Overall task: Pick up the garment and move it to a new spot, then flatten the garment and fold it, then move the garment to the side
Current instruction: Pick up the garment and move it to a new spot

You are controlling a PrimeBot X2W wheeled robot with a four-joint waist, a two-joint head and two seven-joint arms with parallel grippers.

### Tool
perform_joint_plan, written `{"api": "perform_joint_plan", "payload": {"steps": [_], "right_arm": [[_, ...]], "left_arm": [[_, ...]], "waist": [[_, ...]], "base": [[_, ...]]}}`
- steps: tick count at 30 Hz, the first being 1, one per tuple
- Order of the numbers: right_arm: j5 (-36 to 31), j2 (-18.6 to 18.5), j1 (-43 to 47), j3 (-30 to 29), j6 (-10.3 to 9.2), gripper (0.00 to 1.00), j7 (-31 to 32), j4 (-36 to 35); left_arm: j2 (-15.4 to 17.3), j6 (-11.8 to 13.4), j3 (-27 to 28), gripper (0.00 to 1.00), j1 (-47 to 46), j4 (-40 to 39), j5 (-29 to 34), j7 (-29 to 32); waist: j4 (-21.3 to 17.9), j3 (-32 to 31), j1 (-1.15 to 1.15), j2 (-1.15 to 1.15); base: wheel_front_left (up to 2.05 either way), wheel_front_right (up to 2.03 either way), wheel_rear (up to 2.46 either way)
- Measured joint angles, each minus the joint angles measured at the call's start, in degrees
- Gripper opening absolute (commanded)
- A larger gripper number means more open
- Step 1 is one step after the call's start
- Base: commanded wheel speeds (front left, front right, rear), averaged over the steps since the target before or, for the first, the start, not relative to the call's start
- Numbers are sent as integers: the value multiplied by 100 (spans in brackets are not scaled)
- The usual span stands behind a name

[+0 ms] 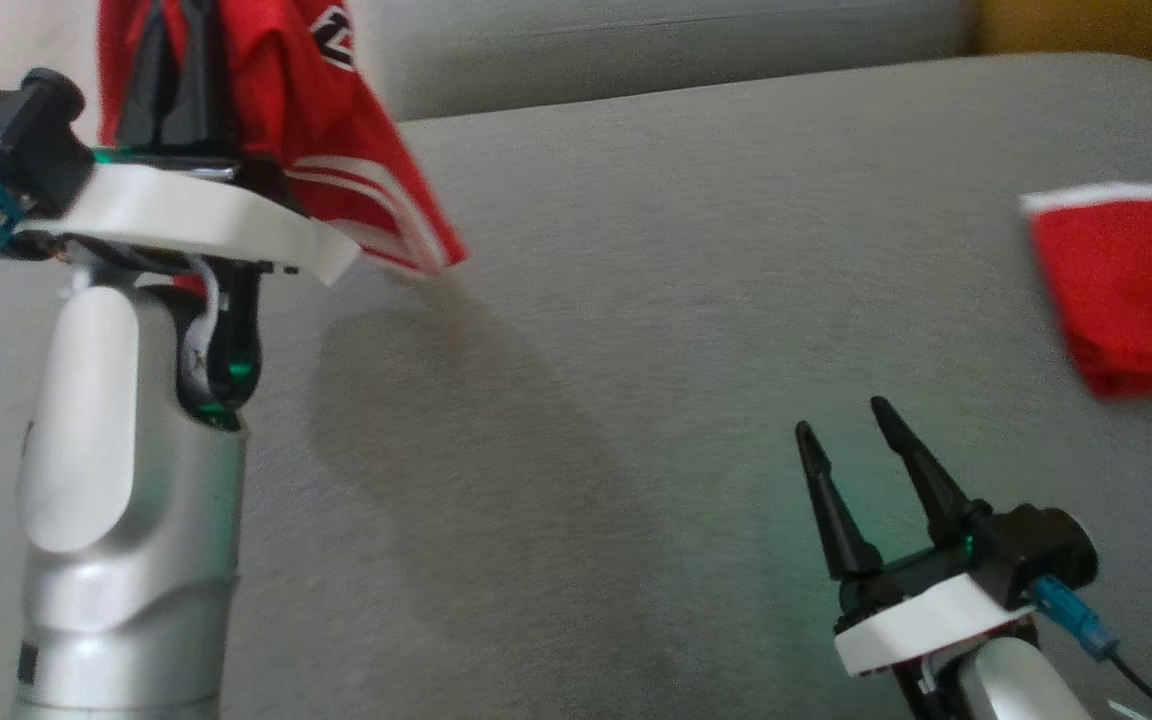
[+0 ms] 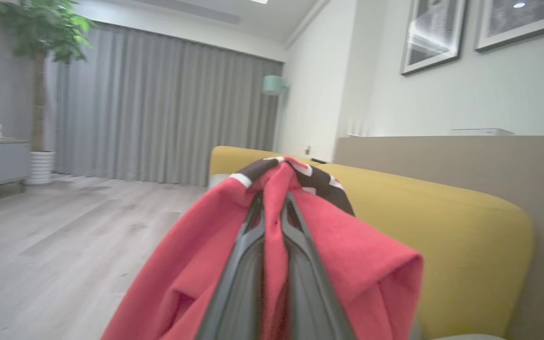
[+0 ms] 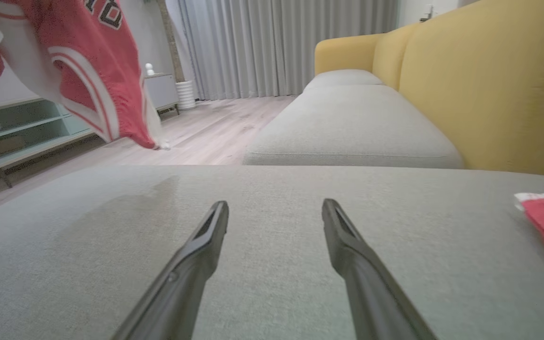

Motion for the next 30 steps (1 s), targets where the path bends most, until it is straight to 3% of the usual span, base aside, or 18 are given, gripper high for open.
{"api": "perform_joint_plan", "payload": {"steps": [7,13,14,15,16,20,24,27,30], "right_arm": [[2,141,14,169,0,100,-1,-100],[62,245,-42,197,0,100,0,-118],[62,257,-73,197,0,100,0,-118],[62,269,-122,194,0,100,0,-116],[62,280,-182,189,0,100,0,-120],[62,324,-341,68,0,100,-1,-112],[60,326,-343,-138,0,100,-1,-58],[58,323,-333,-243,0,100,-1,8],[51,313,-263,-339,0,100,-1,98]], "left_arm": [[-127,56,-268,0,175,-192,-34,199],[-299,63,-714,0,481,768,-120,-81],[-302,64,-808,32,565,1015,-91,-186],[-301,66,-883,90,655,1283,-41,-299],[-300,92,-957,100,741,1538,40,-431],[-298,308,-1173,100,933,2291,333,-1161],[-305,461,-1363,100,946,2505,372,-1681],[-309,683,-1389,100,1144,2274,372,-1772],[-304,872,-1347,100,1661,1389,420,-1786]], "waist": [[-1181,-50,1,0],[-1816,325,1,0],[-1863,429,2,0],[-1897,539,2,0],[-1921,639,3,0],[-1877,913,4,0],[-1585,958,3,0],[-1275,872,2,0],[-904,676,2,0]], "base": [[0,0,0],[0,0,0],[0,0,0],[0,0,0],[0,0,0],[0,0,0],[0,0,0],[0,0,0],[0,0,0]]}}
